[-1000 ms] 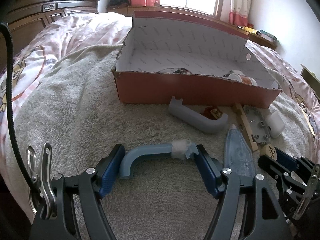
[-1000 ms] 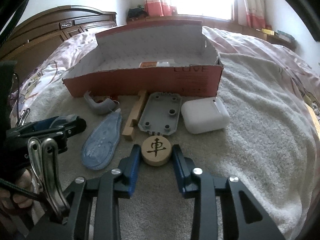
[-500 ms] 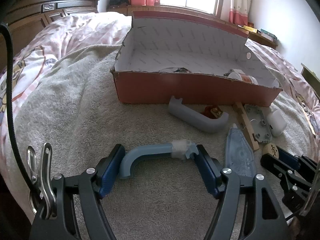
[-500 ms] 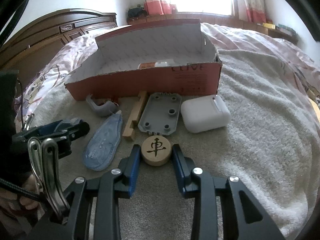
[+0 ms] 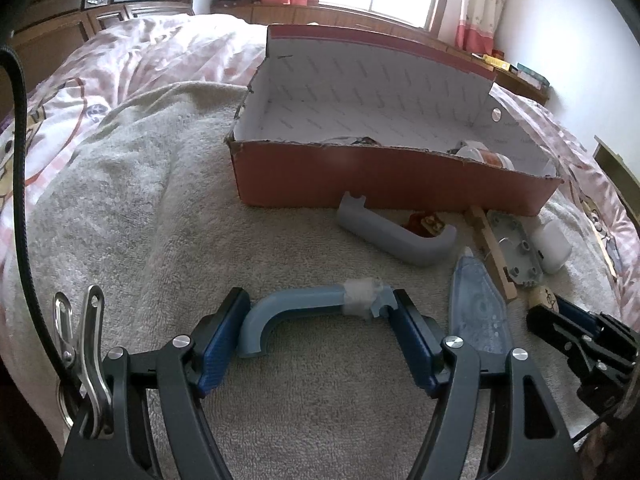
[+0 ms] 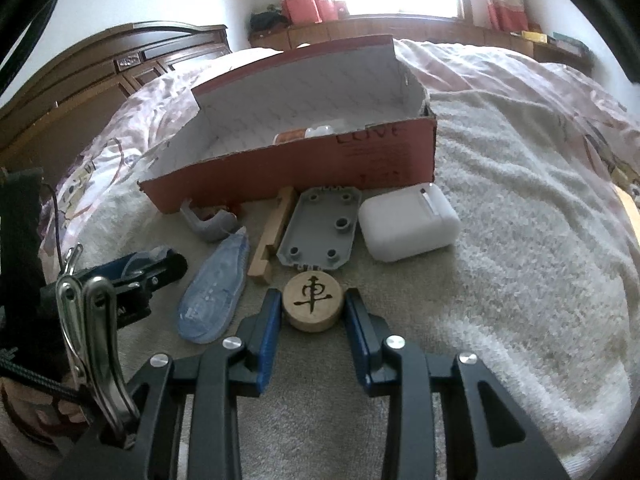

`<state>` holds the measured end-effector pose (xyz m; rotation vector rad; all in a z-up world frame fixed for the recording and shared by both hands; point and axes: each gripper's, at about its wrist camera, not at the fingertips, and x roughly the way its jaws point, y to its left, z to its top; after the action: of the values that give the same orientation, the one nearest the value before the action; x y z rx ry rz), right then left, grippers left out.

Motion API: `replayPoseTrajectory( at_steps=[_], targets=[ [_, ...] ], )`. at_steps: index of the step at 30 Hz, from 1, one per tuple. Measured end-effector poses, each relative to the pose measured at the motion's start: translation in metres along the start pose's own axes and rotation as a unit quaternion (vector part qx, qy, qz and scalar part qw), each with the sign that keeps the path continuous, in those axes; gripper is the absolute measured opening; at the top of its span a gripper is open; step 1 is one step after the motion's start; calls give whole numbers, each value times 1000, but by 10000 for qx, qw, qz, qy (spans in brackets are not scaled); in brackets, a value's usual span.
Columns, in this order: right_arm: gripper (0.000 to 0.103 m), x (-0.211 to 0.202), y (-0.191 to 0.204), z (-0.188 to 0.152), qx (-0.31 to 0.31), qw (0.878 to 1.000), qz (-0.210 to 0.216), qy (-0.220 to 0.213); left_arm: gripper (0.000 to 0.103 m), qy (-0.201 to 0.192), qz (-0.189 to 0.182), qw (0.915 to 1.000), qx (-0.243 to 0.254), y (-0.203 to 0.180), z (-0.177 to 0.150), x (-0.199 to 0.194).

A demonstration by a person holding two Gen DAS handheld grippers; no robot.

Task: Organize rigid objects
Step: 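Carry the blue handle and chess piece over the cardboard box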

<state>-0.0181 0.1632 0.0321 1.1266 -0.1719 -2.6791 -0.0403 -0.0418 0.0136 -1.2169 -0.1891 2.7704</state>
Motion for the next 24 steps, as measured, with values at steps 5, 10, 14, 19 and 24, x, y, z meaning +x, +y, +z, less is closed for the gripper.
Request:
replayPoseTrajectory(
  at_steps=[5, 10, 14, 19, 24],
  targets=[
    [33, -1, -6, -3, 141, 9998, 152, -54, 73, -7, 17, 10000, 20, -1, -1, 0],
    [33, 0, -8, -6, 230, 9995, 196, -135, 72, -63, 18, 10000, 14, 0, -2, -4],
    [33, -2, -1, -8, 42, 9998, 126, -145, 72, -67, 13, 10000, 8, 0, -3, -9],
    [33, -15, 10, 0, -232, 9990, 126, -372, 72, -211, 28, 9996, 206, -7, 1, -22],
    [33, -21, 16, 13, -327, 9980, 216, -487, 72, -350, -17, 9991, 232, -8, 21, -30]
  ],
)
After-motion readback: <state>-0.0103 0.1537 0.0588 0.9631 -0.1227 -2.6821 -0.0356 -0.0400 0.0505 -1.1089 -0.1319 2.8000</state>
